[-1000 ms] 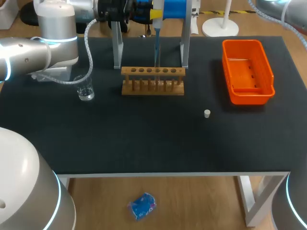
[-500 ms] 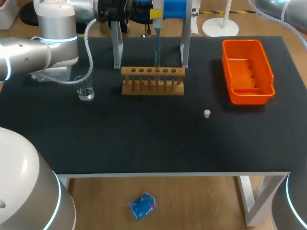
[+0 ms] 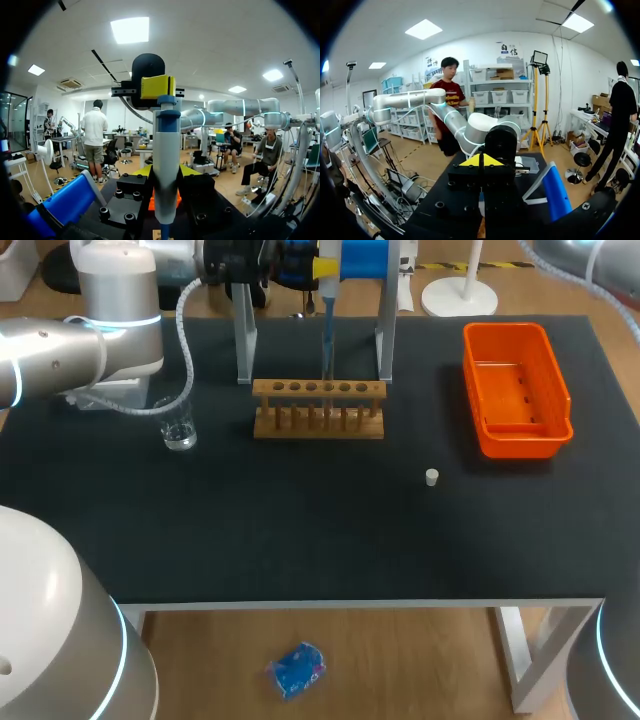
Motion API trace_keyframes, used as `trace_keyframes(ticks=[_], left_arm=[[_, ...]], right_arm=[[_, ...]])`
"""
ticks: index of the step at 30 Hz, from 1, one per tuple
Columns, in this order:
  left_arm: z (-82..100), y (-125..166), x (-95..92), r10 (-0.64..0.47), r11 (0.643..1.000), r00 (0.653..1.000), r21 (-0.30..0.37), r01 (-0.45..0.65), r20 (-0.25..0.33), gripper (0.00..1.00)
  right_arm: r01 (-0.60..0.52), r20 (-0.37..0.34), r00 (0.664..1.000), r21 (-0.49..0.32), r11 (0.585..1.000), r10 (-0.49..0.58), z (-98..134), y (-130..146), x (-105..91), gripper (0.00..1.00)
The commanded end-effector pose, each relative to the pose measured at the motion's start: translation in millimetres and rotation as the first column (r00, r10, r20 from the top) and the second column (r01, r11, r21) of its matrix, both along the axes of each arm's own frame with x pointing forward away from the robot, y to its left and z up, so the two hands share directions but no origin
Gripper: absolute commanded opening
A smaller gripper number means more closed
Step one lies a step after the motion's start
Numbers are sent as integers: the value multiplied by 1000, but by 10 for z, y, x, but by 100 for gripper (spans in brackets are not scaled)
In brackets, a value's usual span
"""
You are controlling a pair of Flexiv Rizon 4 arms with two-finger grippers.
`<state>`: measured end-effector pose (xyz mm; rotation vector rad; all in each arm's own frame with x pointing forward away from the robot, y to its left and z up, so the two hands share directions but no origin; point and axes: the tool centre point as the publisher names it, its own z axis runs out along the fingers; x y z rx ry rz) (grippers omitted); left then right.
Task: Invert the test tube, pick up the pipette, mount the tip to pipette, aspirate from beaker and dispense into the tube, eject the tip, return the pipette, and cap with the stopper.
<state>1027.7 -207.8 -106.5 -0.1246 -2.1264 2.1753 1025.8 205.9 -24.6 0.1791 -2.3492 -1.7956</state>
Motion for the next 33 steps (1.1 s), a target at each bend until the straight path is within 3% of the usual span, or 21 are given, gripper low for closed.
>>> trace_keyframes(ticks=[1,23,29,30,32,33], left_arm=[[36,0,0,0,1000,1000,1,0,0,0],[36,0,0,0,1000,1000,1,0,0,0],[36,0,0,0,1000,1000,1,0,0,0],[36,0,0,0,1000,1000,1,0,0,0],[36,0,0,0,1000,1000,1,0,0,0],[36,0,0,0,1000,1000,1,0,0,0]], right_arm=[[-7,6,1000,-6,1000,7,25,1,23,0],[-12,67,998,2,1000,12,318,-13,73,0],[-8,70,998,-27,1000,9,455,-170,37,0],[-10,67,998,-32,999,13,479,-209,22,6],[-5,66,998,-59,998,8,531,-301,-17,93],[-5,66,998,-59,998,9,555,-348,-39,100]])
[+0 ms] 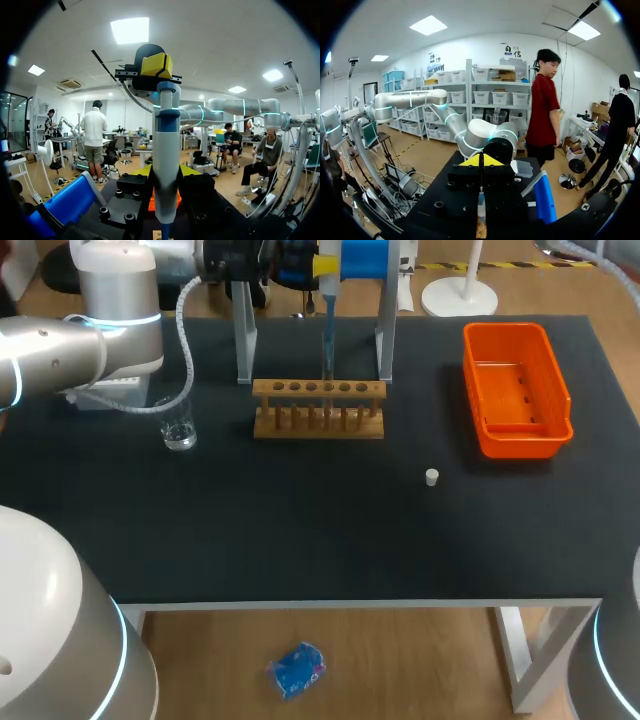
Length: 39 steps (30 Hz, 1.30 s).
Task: Invert the test tube, pick up the pipette, mount the tip to pipette, aspirate from beaker and dispense into the tube, eject the tip, return the pipette, and cap with the stopper.
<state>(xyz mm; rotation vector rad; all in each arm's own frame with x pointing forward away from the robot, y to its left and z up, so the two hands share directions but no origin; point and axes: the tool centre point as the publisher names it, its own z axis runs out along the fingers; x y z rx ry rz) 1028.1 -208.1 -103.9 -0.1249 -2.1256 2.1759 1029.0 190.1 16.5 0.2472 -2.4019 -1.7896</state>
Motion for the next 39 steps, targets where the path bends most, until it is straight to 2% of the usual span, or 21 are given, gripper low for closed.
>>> trace_keyframes(ticks=[1,7,14,20,22,24,25,39], left_arm=[[10,3,-4,0,1000,1000,2,0,0,0],[10,3,-4,0,1000,1000,2,0,0,0],[10,3,-4,0,1000,1000,2,0,0,0],[10,3,-4,0,1000,1000,2,0,0,0],[10,3,-4,0,1000,1000,2,0,0,0],[10,3,-4,0,1000,1000,2,0,0,0],[10,3,-4,0,1000,1000,2,0,0,0],[10,3,-4,0,1000,1000,2,0,0,0]], right_arm=[[2,3,1000,-54,999,-2,163,-233,-94,100],[-12,-12,1000,-115,993,11,161,-490,-225,100],[-13,1,1000,-167,986,14,-17,-769,-300,100],[-11,74,997,-199,980,26,-290,-982,-344,100],[-6,132,991,-219,976,35,-393,-1040,-350,100],[11,190,981,-217,976,32,-486,-1081,-366,100],[14,191,981,-213,977,28,-539,-1107,-366,100],[14,191,981,-213,977,28,-539,-1107,-366,100]])
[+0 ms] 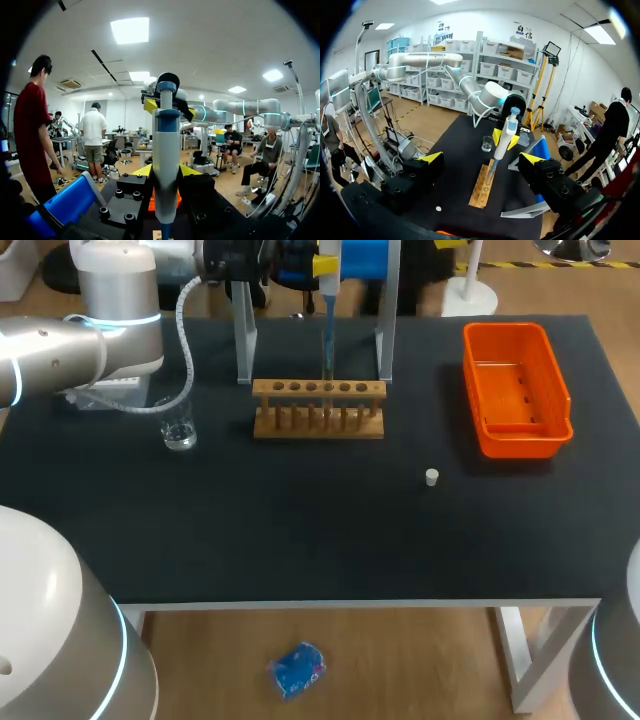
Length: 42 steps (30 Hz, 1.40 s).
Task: Invert the test tube, pick up the pipette, mount the tip to pipette, aspirate from beaker and dispense into the tube, eject the tip, return the pipette, and cap with the stopper.
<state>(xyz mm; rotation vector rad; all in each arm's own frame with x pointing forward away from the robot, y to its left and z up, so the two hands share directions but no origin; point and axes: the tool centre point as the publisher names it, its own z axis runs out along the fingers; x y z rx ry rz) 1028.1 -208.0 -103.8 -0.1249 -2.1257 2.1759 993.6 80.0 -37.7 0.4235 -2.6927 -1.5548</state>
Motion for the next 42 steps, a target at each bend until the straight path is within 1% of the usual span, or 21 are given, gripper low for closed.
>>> trace_keyframes(ticks=[1,3,4,5,7,9,10,11,13,14,15,18,19,24,25,27,28,32,40,42], left_arm=[[9,2,-4,0,1000,1000,2,0,0,0],[9,2,-4,0,1000,1000,2,0,0,0],[9,2,-4,0,1000,1000,2,0,0,0],[9,2,-4,0,1000,1000,2,0,0,0],[9,2,-4,0,1000,1000,2,0,0,0],[9,2,-4,0,1000,1000,2,0,0,0],[9,2,-4,0,1000,1000,2,0,0,0],[9,2,-4,0,1000,1000,2,0,0,0],[9,2,-4,0,1000,1000,2,0,0,0],[9,2,-4,0,1000,1000,2,0,0,0],[9,2,-4,0,1000,1000,2,0,0,0],[9,2,-4,0,1000,1000,2,0,0,0],[9,2,-4,0,1000,1000,2,0,0,0],[9,2,-4,0,1000,1000,2,0,0,0],[9,2,-4,0,1000,1000,2,0,0,0],[9,2,-4,0,1000,1000,2,0,0,0],[9,2,-4,0,1000,1000,2,0,0,0],[9,2,-4,0,1000,1000,2,0,0,0],[9,2,-4,0,1000,1000,2,0,0,0],[9,2,-4,0,1000,1000,2,0,0,0]], right_arm=[[2,1,1000,-3,1000,-2,3,-6,-12,100],[2,1,1000,-3,1000,-2,3,-6,-12,100],[14,-11,1000,-2,1000,-14,-15,6,-22,100],[32,-19,999,-27,999,-32,-40,9,-37,100],[62,-27,998,-19,998,-63,-70,3,-69,100],[102,-24,994,-32,994,-103,-112,-9,-97,100],[120,-30,992,-24,993,-121,-142,-15,-115,100],[148,-30,988,-39,988,-149,-176,-20,-126,100],[167,-36,985,-39,985,-168,-287,-7,-149,100],[182,-34,982,-57,982,-184,-354,9,-157,100],[184,-18,982,-77,980,-186,-408,26,-157,100],[184,-18,982,-74,980,-186,-610,83,-147,100],[189,-5,982,-93,978,-190,-669,109,-152,100],[201,35,979,-88,976,-199,-950,157,-120,100],[203,45,979,-99,974,-199,-1005,162,-108,100],[199,55,979,-81,977,-195,-1094,172,-88,100],[190,65,981,-87,978,-185,-1144,182,-77,100],[182,67,982,-90,979,-176,-1311,234,-34,100],[227,18,974,-98,969,-226,-1633,305,22,100],[231,23,973,-106,967,-230,-1680,318,22,100]])
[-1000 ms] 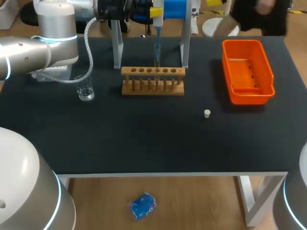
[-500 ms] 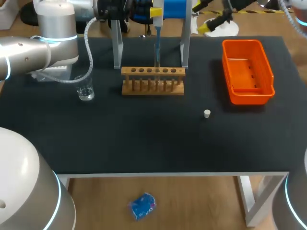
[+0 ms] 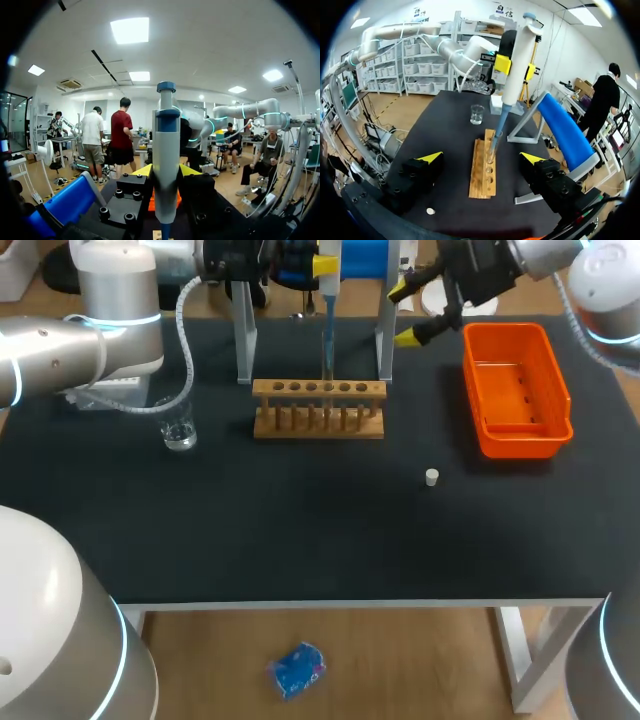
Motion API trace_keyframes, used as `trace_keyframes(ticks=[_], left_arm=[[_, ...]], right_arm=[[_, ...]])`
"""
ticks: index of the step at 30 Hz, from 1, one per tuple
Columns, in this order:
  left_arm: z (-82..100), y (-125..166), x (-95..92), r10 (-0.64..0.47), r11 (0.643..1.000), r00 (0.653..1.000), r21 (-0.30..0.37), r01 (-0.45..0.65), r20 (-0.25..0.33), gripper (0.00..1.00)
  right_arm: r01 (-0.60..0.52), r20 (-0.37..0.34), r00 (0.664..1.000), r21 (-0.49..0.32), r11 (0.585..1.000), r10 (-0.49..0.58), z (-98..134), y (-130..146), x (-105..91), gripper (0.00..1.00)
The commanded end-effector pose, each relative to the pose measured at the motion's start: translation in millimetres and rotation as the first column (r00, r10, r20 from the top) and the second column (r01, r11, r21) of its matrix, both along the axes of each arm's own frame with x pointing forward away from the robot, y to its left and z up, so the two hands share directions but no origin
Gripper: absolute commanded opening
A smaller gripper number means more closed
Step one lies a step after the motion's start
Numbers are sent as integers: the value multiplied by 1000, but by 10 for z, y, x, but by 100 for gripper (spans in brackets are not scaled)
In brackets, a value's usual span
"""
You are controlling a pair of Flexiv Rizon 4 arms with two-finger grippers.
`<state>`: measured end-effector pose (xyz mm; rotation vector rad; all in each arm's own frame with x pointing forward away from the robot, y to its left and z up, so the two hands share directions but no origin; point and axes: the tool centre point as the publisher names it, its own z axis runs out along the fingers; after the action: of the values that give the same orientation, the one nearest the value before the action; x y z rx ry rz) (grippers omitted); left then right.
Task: Invert the test tube, pick up the pipette, mount the tip to pipette, aspirate from beaker and dispense into the tube, eject the tip, return the pipette, and cap with the stopper.
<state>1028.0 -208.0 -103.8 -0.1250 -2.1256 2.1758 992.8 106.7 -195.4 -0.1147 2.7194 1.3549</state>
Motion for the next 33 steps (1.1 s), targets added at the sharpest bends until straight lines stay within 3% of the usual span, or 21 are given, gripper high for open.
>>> trace_keyframes(ticks=[1,10,33], left_arm=[[9,2,-3,0,1000,1000,2,0,0,0],[9,2,-3,0,1000,1000,2,0,0,0],[53,19,-16,-4,1000,1000,-2,4,11,0]], right_arm=[[7,3,1000,-8,1000,-7,-141,60,36,100],[50,6,999,18,999,-50,-249,78,79,100],[50,6,999,18,999,-50,-249,78,79,100]])
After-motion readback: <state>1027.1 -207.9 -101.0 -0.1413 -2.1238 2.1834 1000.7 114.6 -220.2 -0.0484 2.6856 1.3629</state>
